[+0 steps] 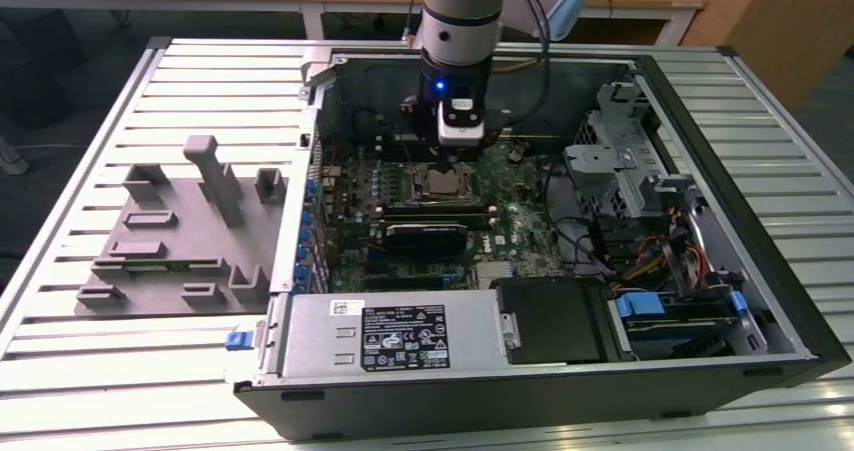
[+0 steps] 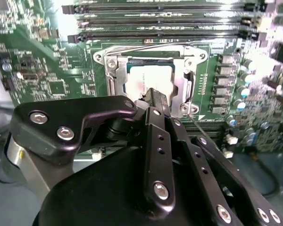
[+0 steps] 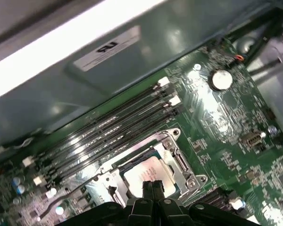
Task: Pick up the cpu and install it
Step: 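Close the cpu cover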
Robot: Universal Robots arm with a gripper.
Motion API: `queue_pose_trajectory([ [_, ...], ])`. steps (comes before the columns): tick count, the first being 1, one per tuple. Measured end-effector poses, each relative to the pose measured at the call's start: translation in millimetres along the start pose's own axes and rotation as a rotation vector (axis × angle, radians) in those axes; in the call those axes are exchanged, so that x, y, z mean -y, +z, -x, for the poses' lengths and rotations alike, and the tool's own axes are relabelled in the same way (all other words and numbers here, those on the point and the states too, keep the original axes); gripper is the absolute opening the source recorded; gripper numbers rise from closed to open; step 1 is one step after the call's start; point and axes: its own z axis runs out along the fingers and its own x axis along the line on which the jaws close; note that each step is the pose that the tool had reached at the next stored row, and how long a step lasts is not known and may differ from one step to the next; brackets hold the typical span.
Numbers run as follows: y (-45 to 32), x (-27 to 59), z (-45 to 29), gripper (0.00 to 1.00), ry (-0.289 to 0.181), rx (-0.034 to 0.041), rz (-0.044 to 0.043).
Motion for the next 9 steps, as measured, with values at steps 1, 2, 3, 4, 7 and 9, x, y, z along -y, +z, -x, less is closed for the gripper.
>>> queue_pose_trajectory([
  [1,0.0,0.0,0.0,0.11,-0.018,0.0,0.0],
  [2,0.0,0.0,0.0,0.11,-0.036,0.0,0.0002],
  [3,0.0,0.0,0.0,0.11,-0.054,0.0,0.0001],
  [4,0.0,0.0,0.0,0.11,-0.072,0.0,0.0002],
  [7,0.0,0.0,0.0,0.11,-0.127,0.0,0.0004],
  [9,0.1,0.0,0.0,0.11,-0.163,0.0,0.0005],
])
